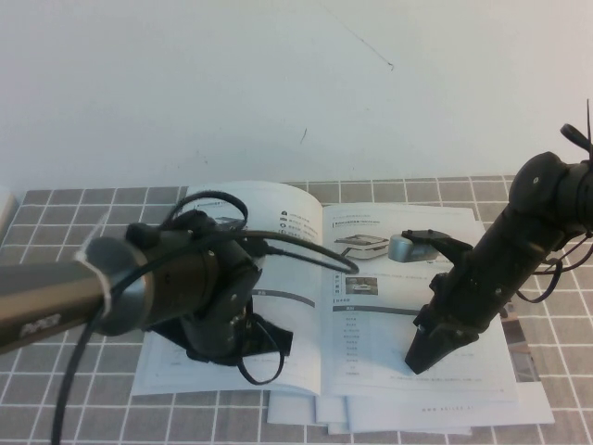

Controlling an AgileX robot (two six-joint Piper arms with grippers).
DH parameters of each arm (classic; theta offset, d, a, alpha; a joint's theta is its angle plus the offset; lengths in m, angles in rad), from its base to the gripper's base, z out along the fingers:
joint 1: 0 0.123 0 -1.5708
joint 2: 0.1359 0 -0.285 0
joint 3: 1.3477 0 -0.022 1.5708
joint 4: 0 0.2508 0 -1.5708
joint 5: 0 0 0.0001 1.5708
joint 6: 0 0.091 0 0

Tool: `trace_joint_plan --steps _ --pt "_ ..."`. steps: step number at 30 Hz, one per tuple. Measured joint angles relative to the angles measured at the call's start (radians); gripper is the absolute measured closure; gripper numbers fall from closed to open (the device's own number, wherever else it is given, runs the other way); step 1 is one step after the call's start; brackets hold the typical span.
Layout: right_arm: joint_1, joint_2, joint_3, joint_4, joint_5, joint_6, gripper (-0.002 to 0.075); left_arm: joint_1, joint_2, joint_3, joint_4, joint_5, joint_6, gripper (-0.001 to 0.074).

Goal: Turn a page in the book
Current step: Open the closed book

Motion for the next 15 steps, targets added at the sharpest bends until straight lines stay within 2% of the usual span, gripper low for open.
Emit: trace_joint_plan --steps 4,8,15 --pt "0.000 0.000 0.000 0.000 0.000 0.000 0.0726 0.002 -0.099 0.000 -0.008 -0.037 0.029 0.0738" --pt "0.000 0.000 0.000 -0.002 0.000 0.000 0.0726 0.003 -0.183 0.000 -0.074 -0.153 0.119 0.0738" --pt "0.000 0.000 0.000 -0.002 0.000 0.006 0.0726 0.040 -0.093 0.000 -0.097 -0.336 0.114 0.0738"
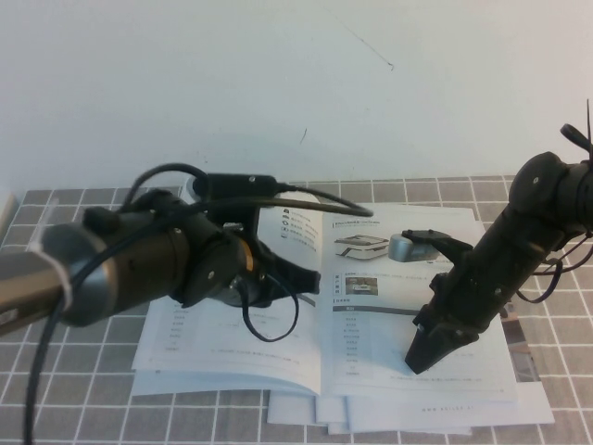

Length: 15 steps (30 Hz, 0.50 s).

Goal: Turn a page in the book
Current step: Open the closed book

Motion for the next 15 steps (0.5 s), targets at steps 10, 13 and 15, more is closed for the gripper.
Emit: trace_joint_plan --steps 10,13,15 --pt "0.000 0.000 0.000 0.000 -0.002 0.032 0.0726 0.046 0.207 0.000 -0.008 -0.067 -0.038 0.0738" --pt "0.000 0.000 0.000 0.000 -0.002 0.034 0.0726 0.046 0.217 0.000 -0.010 -0.071 -0.041 0.0738" --pt "0.000 0.000 0.000 0.000 -0.002 0.034 0.0726 0.046 0.217 0.000 -0.011 -0.071 -0.041 0.0738"
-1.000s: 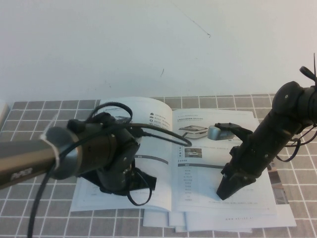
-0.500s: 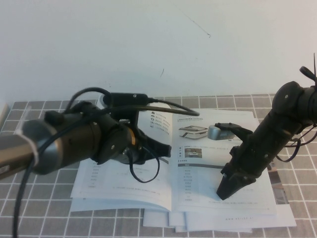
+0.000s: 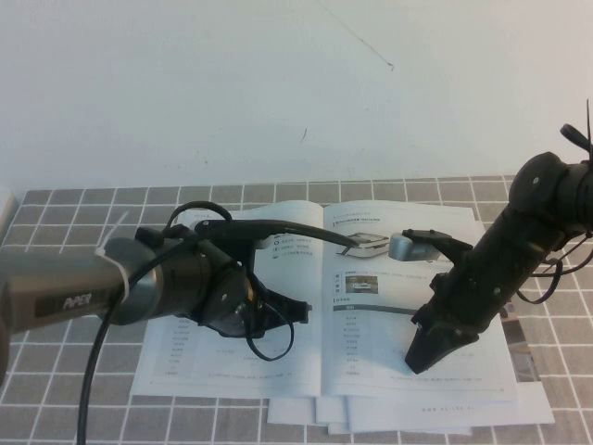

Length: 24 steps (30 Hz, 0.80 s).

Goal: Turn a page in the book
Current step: Open the closed book

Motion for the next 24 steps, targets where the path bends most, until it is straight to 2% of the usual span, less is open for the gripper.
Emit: trace_joint_plan --steps 4,9,17,21,24 --pt "0.002 -0.011 0.000 -0.011 0.000 0.007 0.0726 0.000 -0.019 0.000 -0.002 0.002 0.000 0.0738" --pt "0.002 -0.091 -0.004 -0.103 -0.004 0.027 0.0726 0.000 -0.149 0.000 0.012 0.048 0.036 0.0738" --pt "0.002 -0.405 -0.050 -0.172 0.005 0.029 0.0726 0.000 -0.530 0.000 0.027 0.280 0.221 0.0738" --pt "0.002 -0.591 -0.049 -0.244 0.018 0.063 0.0726 0.000 -0.757 0.002 0.068 0.404 0.250 0.0738" --pt "0.002 -0.702 -0.041 -0.309 0.022 0.109 0.0726 0.000 -0.947 0.019 0.095 0.431 0.254 0.0738"
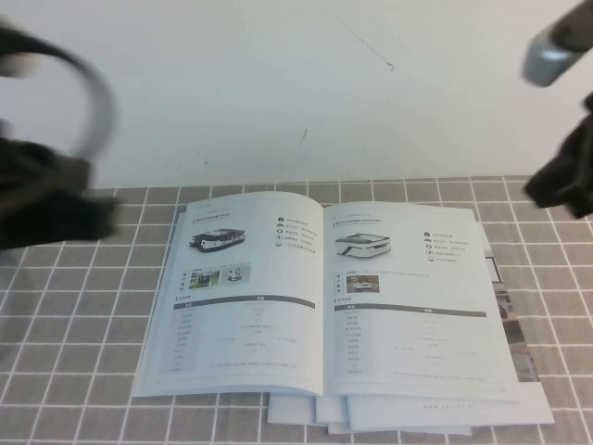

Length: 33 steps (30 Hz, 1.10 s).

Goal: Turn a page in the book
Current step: Open the closed book

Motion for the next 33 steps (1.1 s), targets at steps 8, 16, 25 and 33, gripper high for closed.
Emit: trace_joint_plan --steps 8,16,25,33 --pt "0.000 -0.268 0.149 -0.256 0.003 0.177 0.0726 0.000 -0.544 0.218 0.045 -0.101 -0.058 0.0738" --pt "0.000 -0.491 0.414 -0.384 -0.094 0.286 0.0726 0.000 -0.753 0.381 0.117 -0.059 -0.232 0.0738" --pt "0.000 -0.685 0.639 -0.389 -0.191 0.292 0.0726 0.000 -0.621 0.421 -0.056 -0.175 -0.052 0.0738" --pt "0.000 -0.981 0.911 -0.354 -0.289 0.292 0.0726 0.000 -0.591 0.544 -0.093 -0.306 0.005 0.0738"
